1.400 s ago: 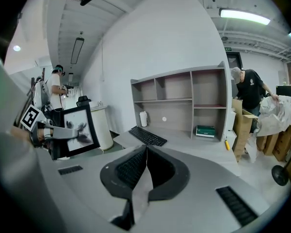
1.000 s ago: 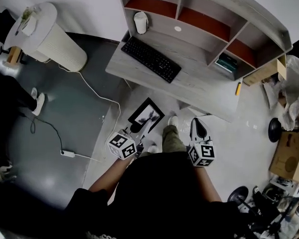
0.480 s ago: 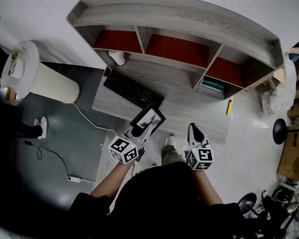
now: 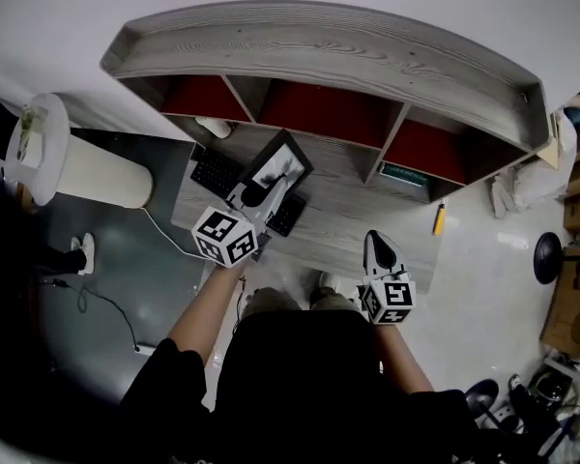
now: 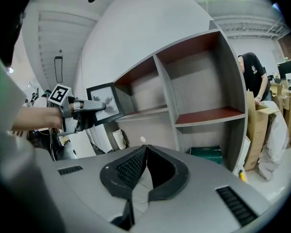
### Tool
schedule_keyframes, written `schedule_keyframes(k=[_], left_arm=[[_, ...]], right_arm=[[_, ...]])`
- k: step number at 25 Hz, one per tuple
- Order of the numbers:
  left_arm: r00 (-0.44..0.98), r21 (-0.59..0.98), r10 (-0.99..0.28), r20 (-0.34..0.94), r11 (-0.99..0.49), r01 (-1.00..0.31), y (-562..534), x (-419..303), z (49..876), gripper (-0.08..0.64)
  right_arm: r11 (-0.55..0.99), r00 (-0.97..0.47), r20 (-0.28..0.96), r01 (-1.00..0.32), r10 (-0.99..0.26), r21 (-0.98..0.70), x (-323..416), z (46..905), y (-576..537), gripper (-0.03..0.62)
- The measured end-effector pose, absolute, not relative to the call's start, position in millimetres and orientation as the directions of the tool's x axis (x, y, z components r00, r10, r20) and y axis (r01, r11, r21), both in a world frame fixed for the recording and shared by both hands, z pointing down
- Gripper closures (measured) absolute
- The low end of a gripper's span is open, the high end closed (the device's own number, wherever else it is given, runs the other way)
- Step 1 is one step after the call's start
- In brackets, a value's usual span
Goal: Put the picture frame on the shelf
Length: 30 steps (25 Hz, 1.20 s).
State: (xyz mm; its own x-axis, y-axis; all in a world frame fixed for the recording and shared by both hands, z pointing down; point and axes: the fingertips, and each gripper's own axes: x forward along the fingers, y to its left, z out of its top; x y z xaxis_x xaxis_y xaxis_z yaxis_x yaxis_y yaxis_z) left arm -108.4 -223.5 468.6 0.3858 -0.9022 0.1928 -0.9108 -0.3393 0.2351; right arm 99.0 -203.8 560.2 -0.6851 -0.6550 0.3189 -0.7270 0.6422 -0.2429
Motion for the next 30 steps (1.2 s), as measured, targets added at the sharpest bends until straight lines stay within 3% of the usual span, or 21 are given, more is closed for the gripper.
schedule_keyframes(k=[6,30], left_arm=[[0.289,0.185,-0.917,0.275,-0.245,-0.952,-282.8,-141.9,467.0,0.535],[0.555,0.261,-0.792,0.255,-0.496,-0.828,-411.7,-139.9,466.6,0.534]], right_arm=[[0.619,-0.664,0.327,-0.747,-0.672,-0.244,101.1,558.7,-213.8,0.578],[0.442,-0.485,0.327,-0.875,-0.812,-0.199,94.4,543.4,-232.9,0.578]])
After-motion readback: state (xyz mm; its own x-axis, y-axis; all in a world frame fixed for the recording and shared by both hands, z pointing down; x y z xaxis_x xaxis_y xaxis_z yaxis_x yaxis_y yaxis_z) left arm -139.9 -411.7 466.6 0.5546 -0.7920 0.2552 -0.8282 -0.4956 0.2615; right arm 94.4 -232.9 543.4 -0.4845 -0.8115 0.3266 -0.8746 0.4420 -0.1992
